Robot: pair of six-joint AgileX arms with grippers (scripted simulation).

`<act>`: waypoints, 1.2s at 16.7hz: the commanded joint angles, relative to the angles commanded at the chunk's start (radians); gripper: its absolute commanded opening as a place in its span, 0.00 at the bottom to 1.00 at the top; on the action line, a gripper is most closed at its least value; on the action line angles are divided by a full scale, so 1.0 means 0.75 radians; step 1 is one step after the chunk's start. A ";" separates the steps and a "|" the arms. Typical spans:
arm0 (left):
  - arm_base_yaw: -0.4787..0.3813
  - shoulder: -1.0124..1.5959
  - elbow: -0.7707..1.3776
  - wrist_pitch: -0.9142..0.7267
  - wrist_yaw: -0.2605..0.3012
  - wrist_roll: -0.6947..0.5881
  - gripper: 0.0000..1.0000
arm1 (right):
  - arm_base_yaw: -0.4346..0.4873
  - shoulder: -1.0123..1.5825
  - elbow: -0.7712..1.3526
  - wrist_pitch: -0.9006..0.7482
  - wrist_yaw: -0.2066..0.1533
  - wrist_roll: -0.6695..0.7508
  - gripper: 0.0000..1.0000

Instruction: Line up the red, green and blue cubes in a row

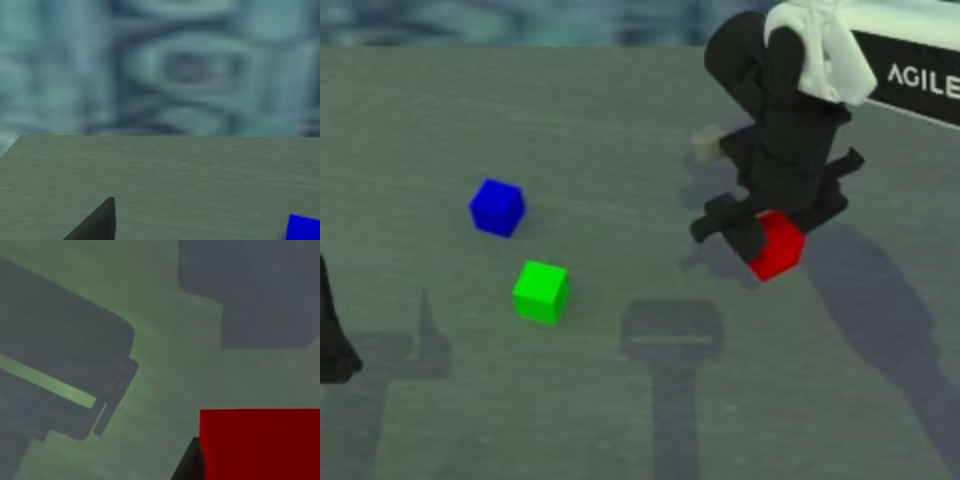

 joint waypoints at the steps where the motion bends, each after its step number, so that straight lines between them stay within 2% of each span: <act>1: 0.000 0.000 0.000 0.000 0.000 0.000 1.00 | 0.049 0.024 0.040 -0.023 0.002 0.100 0.00; 8: 0.000 0.000 0.000 0.000 0.000 0.000 1.00 | 0.421 0.185 0.316 -0.189 0.017 0.911 0.00; 11: 0.000 0.000 0.000 0.000 0.000 0.000 1.00 | 0.546 0.212 0.409 -0.227 0.026 1.155 0.00; 14: 0.000 0.000 0.000 0.000 0.000 0.000 1.00 | 0.613 0.219 0.458 -0.242 0.034 1.270 0.00; 20: 0.000 0.000 0.000 0.000 0.000 0.000 1.00 | 0.614 0.215 0.455 -0.236 0.032 1.281 0.00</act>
